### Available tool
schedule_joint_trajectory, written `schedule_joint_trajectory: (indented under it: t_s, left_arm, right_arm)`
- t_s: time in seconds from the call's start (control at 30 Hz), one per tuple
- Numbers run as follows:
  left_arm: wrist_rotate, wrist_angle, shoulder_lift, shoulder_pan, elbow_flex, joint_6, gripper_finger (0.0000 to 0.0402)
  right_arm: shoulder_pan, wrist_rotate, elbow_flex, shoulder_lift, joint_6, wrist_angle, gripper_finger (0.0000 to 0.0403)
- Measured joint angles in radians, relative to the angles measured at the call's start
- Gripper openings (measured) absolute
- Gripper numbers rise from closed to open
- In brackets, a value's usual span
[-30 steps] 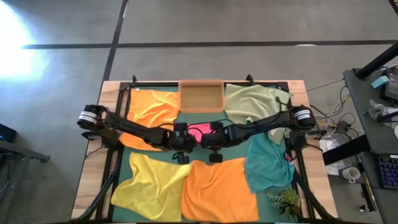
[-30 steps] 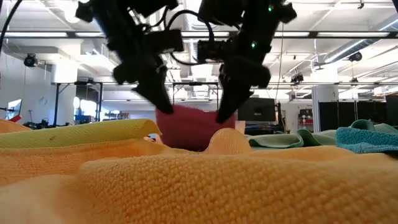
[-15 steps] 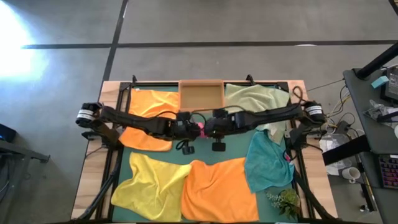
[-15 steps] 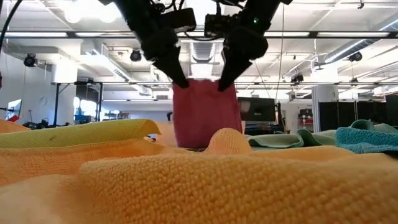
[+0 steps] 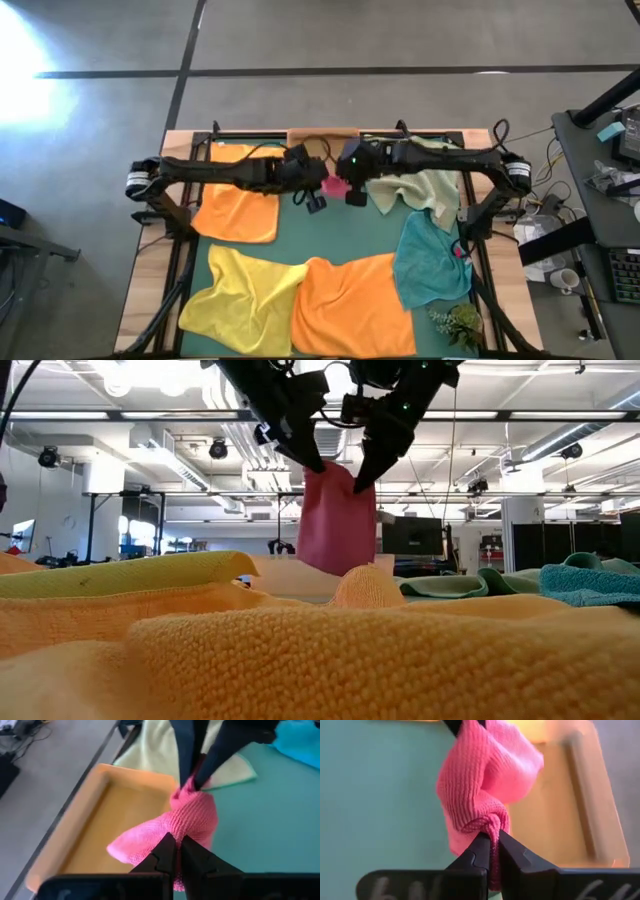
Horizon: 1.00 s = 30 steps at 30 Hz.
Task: Fold microfiber towels
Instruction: Put the pink towel into the orange bin
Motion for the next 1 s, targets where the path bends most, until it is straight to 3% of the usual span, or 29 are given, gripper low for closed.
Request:
schedule_joint_trajectory:
  t_s: [0.17,0.67,0.9,1.0]
  left_arm:
    - [0.000,-0.001,0.000,0.047,0.042,0.003,0.0001]
    - [-0.044,0.036,0.009,0.236,0.077,0.262,0.0001]
    - [0.082,0.070,0.068,0.325,0.077,0.295,0.0001]
    - [0.085,0.075,0.105,0.336,0.076,0.335,0.0001]
  right_arm:
    - [-0.063,-0.041,0.053,0.000,-0.033,0.000,0.0009]
    - [-0.227,-0.046,0.114,0.059,-0.227,0.159,0.0009]
    - [-0.272,-0.097,0.132,0.154,-0.244,0.225,0.0009]
    - [-0.283,-0.097,0.144,0.185,-0.237,0.228,0.0009]
